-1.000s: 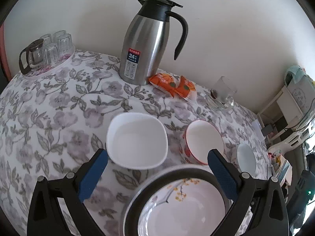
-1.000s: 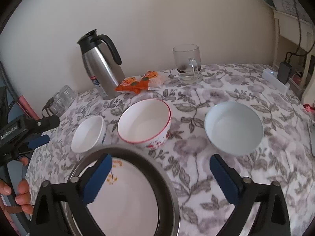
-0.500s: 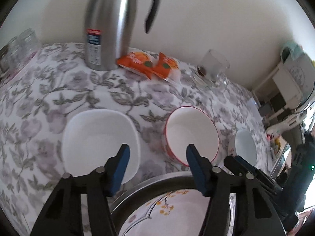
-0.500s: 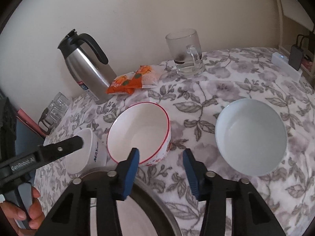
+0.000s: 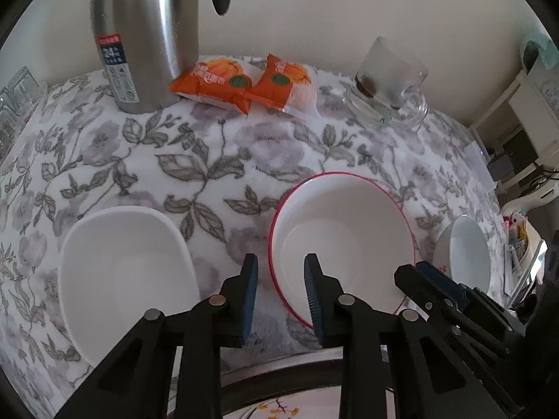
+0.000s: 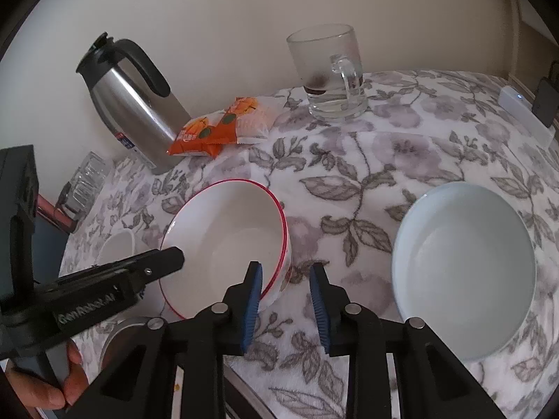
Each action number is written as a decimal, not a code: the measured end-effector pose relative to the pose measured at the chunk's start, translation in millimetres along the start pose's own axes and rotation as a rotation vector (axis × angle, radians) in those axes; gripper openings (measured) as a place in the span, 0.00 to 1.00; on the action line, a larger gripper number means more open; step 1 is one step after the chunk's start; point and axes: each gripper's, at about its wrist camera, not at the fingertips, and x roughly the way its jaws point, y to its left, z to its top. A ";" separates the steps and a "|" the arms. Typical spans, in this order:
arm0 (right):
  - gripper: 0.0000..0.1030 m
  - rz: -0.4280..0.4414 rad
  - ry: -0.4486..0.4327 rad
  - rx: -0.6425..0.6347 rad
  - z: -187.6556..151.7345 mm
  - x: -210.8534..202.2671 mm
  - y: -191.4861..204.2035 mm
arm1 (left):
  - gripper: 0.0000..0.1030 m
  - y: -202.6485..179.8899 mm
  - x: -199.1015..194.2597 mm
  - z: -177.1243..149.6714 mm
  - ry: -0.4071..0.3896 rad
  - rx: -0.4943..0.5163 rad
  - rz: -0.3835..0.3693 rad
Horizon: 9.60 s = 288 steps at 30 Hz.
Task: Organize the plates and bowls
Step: 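Close the left tool on the red-rimmed bowl's rim, then lift the red-rimmed bowl on edge with the left tool, then carry the red-rimmed bowl over the steel tray with the left tool, then lower the red-rimmed bowl onto the plate and open the left tool, then withdraw the left tool and move it toward the white square bowl, then close the left tool on the white square bowl's rim, then lift the white square bowl and carry it toward the tray with the left tool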
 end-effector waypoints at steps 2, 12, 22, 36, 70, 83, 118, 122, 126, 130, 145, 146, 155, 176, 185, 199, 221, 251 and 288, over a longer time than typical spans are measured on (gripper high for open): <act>0.26 0.000 0.010 -0.006 2.1 4.2 1.1 | 0.23 -2.0 4.1 2.1 0.008 0.005 0.011; 0.22 0.012 0.043 -0.018 2.7 21.6 -3.0 | 0.16 -2.0 20.2 11.8 0.038 0.008 0.021; 0.14 0.043 0.052 0.019 2.2 24.8 -10.2 | 0.10 -4.4 23.4 12.7 0.042 0.010 -0.005; 0.10 0.016 -0.041 -0.031 5.2 -12.3 6.3 | 0.09 -6.9 -10.7 10.3 -0.046 0.030 -0.024; 0.11 -0.008 -0.151 -0.204 -66.0 -131.7 80.4 | 0.10 14.0 -155.0 -92.3 -0.280 -0.063 -0.089; 0.11 -0.049 -0.166 -0.289 -104.0 -144.1 107.0 | 0.10 37.8 -163.8 -139.2 -0.298 -0.121 -0.101; 0.14 -0.067 0.008 -0.272 -128.7 -92.8 96.3 | 0.10 50.4 -119.2 -159.8 -0.131 -0.133 -0.076; 0.14 -0.069 0.014 -0.269 -128.7 -89.5 95.2 | 0.10 50.8 -114.1 -159.7 -0.118 -0.133 -0.076; 0.14 -0.072 0.025 -0.265 -128.3 -85.1 93.5 | 0.10 51.8 -108.4 -159.8 -0.102 -0.137 -0.081; 0.14 -0.074 0.039 -0.260 -128.3 -79.3 91.1 | 0.10 53.1 -102.4 -159.6 -0.090 -0.142 -0.083; 0.17 -0.065 0.039 -0.243 -127.3 -75.7 88.9 | 0.10 57.6 -88.5 -158.2 -0.063 -0.170 -0.118; 0.17 -0.066 0.039 -0.243 -127.3 -75.6 89.1 | 0.10 57.8 -88.1 -158.1 -0.062 -0.172 -0.120; 0.20 -0.063 0.043 -0.234 -127.5 -76.2 87.5 | 0.11 57.7 -86.6 -157.0 -0.065 -0.174 -0.131; 0.23 -0.052 -0.038 -0.191 -123.4 -102.2 83.7 | 0.39 63.4 -126.0 -161.2 -0.198 -0.195 -0.137; 0.63 -0.054 -0.073 -0.172 -123.5 -106.8 81.9 | 0.66 83.6 -135.5 -161.7 -0.266 -0.257 0.069; 1.00 -0.028 -0.081 -0.100 -117.6 -98.1 58.8 | 0.94 101.7 -117.9 -159.5 -0.263 -0.297 0.178; 1.00 0.031 -0.102 -0.209 -76.0 -106.5 115.2 | 0.98 164.5 -117.6 -120.1 -0.267 -0.355 0.060; 0.23 -0.064 0.251 -0.095 -0.3 25.0 161.1 | 0.49 185.6 -56.6 -47.3 -0.016 -0.367 -0.134; 0.09 -0.073 0.279 -0.159 -4.1 49.3 185.3 | 0.09 164.9 -43.1 -30.2 -0.049 -0.308 -0.023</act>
